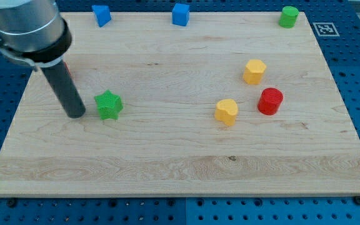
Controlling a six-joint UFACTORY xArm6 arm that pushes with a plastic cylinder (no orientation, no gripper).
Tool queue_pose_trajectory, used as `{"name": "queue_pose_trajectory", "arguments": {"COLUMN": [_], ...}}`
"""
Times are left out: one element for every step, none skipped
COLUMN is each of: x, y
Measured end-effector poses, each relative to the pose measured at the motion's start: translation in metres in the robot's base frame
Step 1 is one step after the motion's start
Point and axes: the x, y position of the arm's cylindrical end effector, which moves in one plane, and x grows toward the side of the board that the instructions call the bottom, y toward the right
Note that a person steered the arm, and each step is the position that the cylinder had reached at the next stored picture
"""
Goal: Slide the green star to the center
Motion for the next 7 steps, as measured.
{"name": "queue_pose_trajectory", "arguments": {"x": [-0.008,-0.025,-0.028,-0.028,-0.032,-0.032,-0.032], "y": [0.043,0.069,0.085,0.103,0.119,0.113,0.049]}}
